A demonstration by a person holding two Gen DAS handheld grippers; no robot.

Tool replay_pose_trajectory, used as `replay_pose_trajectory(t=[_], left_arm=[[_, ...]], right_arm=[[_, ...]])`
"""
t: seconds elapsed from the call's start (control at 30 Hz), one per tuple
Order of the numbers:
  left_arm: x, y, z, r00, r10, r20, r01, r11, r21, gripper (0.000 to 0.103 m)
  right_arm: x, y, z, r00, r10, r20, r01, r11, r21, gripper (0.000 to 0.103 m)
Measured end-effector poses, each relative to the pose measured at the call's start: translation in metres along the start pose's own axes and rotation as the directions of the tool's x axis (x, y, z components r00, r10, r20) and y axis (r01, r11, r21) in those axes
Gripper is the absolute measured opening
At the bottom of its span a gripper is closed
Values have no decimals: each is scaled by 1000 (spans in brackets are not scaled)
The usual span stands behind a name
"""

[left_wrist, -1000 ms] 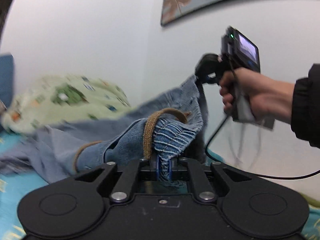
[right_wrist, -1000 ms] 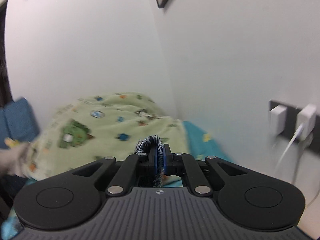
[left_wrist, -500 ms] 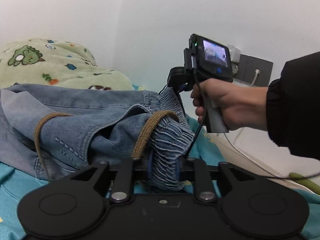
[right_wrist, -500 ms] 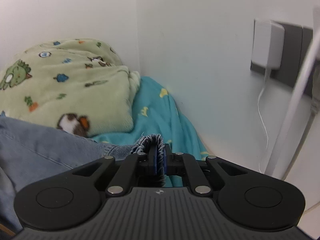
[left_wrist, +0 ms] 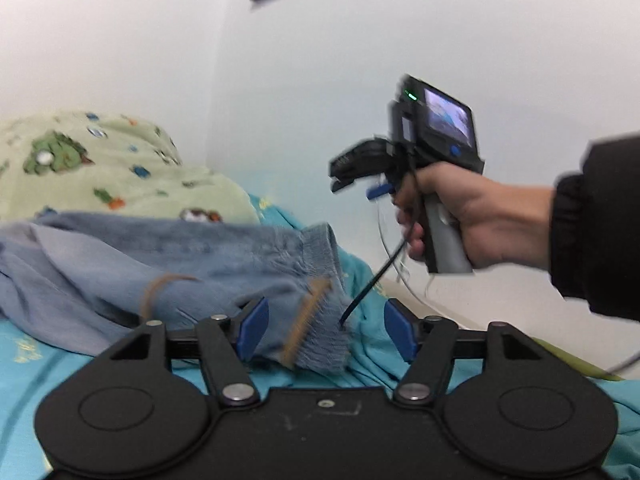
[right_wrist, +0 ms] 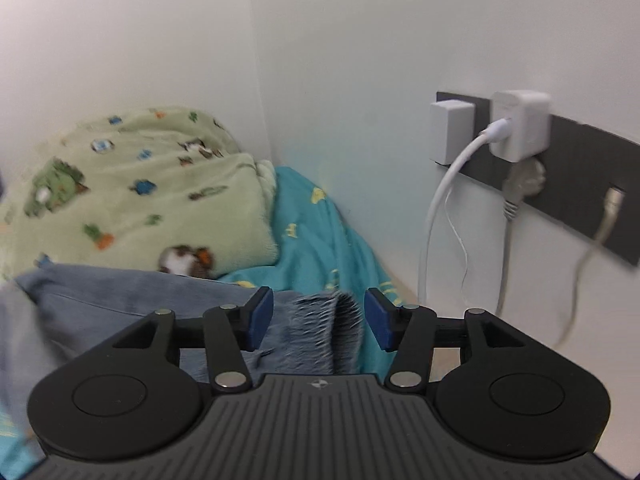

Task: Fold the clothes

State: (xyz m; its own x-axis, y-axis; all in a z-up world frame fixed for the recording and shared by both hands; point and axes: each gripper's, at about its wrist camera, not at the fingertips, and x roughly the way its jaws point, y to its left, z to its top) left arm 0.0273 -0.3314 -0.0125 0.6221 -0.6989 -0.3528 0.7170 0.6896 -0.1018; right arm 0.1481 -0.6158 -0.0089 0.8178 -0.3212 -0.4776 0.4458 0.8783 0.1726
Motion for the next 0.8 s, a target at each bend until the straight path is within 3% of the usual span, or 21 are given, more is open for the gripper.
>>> replay_pose_trajectory(t=[0.13, 0.4, 0.53, 0.67, 0.8], left_arm=[[-40, 33, 16, 997, 79, 3, -79, 997, -16, 61], [-115, 109, 27, 971, 239, 2, -239, 971, -27, 61], [-140, 146, 17, 952, 306, -3, -306, 951, -48, 61], [-152, 183, 0, 936, 351, -16, -351, 930, -109, 61], [-151, 214, -12, 923, 383, -39, -383, 905, -184, 61]], right_arm=[[-45, 23, -15, 996, 88, -11, -86, 990, 113, 53], [-107, 105, -60, 980, 199, -14, -193, 962, 195, 53], [-107, 140, -84, 974, 222, -54, -200, 944, 263, 53], [-90, 164, -110, 953, 289, -92, -234, 893, 384, 54], [-63, 177, -129, 944, 305, -128, -208, 849, 486, 57]])
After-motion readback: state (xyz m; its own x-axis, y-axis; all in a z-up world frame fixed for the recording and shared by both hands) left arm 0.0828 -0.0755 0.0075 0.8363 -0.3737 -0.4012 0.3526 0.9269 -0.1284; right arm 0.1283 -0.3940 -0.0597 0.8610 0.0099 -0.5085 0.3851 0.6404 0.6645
